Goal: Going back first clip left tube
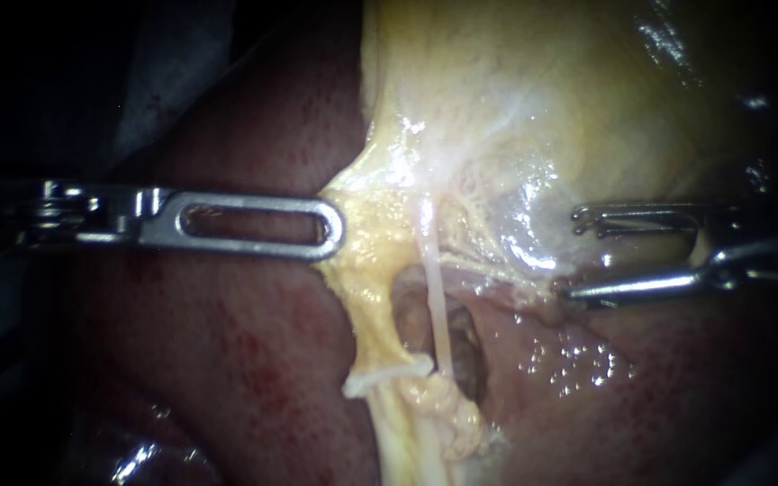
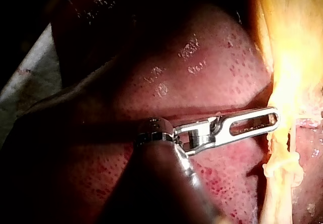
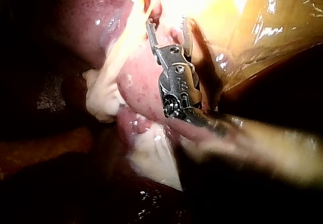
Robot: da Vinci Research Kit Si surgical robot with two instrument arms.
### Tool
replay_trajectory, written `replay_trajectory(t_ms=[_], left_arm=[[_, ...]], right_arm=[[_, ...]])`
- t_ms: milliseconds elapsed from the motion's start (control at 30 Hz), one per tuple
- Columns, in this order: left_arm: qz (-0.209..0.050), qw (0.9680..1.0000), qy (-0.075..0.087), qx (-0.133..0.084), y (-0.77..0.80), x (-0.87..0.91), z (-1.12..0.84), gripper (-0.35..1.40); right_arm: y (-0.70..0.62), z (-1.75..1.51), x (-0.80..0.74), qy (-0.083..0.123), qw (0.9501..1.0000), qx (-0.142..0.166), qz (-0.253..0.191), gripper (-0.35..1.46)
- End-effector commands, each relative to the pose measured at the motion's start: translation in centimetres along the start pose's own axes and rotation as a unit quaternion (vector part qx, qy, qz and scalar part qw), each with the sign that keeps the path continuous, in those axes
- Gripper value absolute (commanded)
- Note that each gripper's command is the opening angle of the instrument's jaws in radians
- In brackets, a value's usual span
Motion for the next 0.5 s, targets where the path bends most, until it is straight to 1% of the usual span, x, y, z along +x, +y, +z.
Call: replay_trajectory(t_ms=[33,233,367,500], left_arm=[[0.001,1.0000,-0.001,-0.002,0.02,0.02,0.03,-0.35],[0.004,0.9999,-0.002,-0.011,0.21,0.21,0.19,-0.35],[0.002,0.9999,0.006,-0.011,0.32,0.38,0.30,-0.35],[0.005,0.9999,0.009,-0.014,0.38,0.46,0.36,-0.35]], right_arm=[[-0.01,0.00,0.00,0.000,1.0000,0.000,0.000,0.53],[-0.01,0.00,0.00,0.000,1.0000,0.001,0.000,0.53],[-0.01,0.00,0.00,0.000,1.0000,0.001,0.000,0.53],[0.00,-0.01,-0.01,0.000,1.0000,0.001,0.000,0.53]])
